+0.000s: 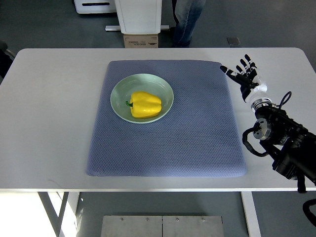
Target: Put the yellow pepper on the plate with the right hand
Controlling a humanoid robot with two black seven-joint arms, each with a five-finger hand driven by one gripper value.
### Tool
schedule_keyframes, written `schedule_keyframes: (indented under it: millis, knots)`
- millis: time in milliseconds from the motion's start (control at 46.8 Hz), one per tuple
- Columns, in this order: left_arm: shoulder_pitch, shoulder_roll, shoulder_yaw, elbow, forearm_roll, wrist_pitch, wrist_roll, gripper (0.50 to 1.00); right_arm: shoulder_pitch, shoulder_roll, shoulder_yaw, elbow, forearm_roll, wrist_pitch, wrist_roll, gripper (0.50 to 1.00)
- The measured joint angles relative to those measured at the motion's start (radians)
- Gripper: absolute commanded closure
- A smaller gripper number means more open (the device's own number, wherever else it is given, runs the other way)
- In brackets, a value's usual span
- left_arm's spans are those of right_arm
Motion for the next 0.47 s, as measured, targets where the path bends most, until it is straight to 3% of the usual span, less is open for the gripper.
schedule_keyframes:
  millis: [470]
  knots:
    - [0.000, 0.000, 0.000, 0.000, 0.000, 0.000, 0.000, 0.500, -0.003, -0.004, 0.006, 0.000, 0.000, 0.000, 0.004, 0.500]
